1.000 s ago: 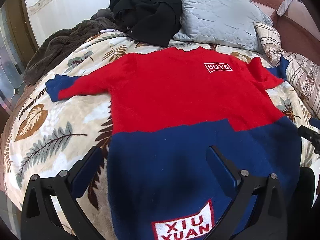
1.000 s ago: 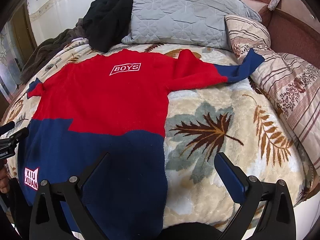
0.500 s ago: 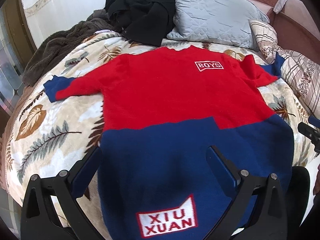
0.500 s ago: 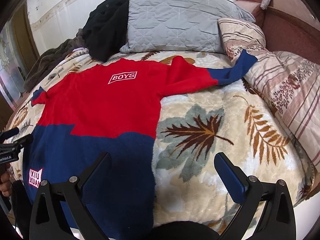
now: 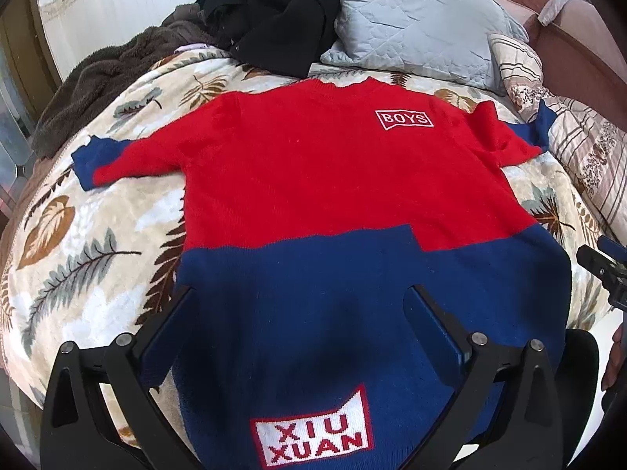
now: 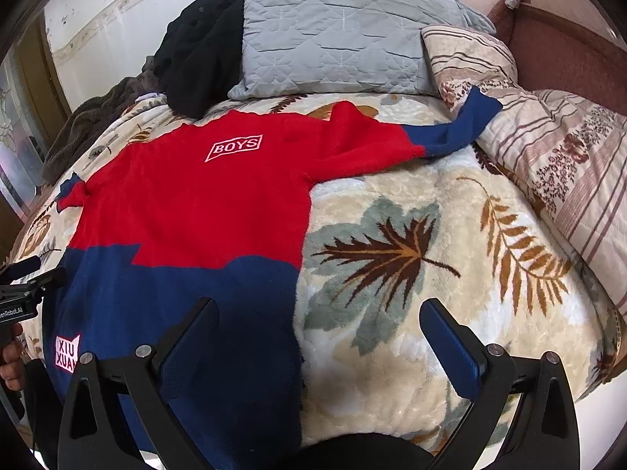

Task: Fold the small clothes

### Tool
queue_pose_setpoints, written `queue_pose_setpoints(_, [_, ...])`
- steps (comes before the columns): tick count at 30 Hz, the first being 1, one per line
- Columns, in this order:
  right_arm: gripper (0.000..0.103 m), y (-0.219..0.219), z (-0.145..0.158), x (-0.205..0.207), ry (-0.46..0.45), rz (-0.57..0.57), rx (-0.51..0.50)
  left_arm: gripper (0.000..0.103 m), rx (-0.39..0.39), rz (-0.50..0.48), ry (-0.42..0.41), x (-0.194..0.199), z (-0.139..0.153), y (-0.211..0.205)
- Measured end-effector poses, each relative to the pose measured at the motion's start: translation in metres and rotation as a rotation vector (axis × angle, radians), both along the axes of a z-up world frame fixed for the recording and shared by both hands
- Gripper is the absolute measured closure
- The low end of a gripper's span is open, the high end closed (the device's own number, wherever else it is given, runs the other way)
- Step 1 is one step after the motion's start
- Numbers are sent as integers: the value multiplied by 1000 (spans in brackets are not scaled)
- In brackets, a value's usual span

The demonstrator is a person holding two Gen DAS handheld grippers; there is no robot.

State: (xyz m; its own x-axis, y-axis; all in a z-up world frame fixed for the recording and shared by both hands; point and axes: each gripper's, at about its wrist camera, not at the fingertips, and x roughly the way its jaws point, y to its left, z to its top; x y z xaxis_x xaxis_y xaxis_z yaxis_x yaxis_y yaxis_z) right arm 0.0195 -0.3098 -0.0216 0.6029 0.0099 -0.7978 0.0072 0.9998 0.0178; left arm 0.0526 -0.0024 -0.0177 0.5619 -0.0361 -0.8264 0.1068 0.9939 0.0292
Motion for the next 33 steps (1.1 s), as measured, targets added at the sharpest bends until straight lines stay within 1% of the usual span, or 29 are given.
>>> queue_pose_setpoints(7, [1, 10, -2, 5, 7, 17, -16, 0, -17, 3, 6, -1, -4, 5])
queue_pose_setpoints(15, [1, 15, -3, 6, 8, 20, -19, 0, -15, 0, 8, 2, -4, 7])
queue_pose_setpoints(22, [1, 9, -6, 7, 18, 3, 4, 0, -11, 10, 14, 3, -6, 10])
queue_pose_setpoints(26, [1, -3, -7, 7, 29, -19, 27, 0, -11, 26, 12, 3, -2, 23])
queue_pose_setpoints(30, [1, -18, -19, 5, 76, -35, 73, 0, -35, 85, 22, 4, -1, 52])
queue_pose_setpoints(32, [2, -21, -32, 6, 133, -15, 121, 0, -62, 110, 60, 4, -7, 66])
queue_pose_setpoints(33, [6, -20, -38, 5, 153, -2, 142, 0, -74, 112, 82, 5, -10, 69])
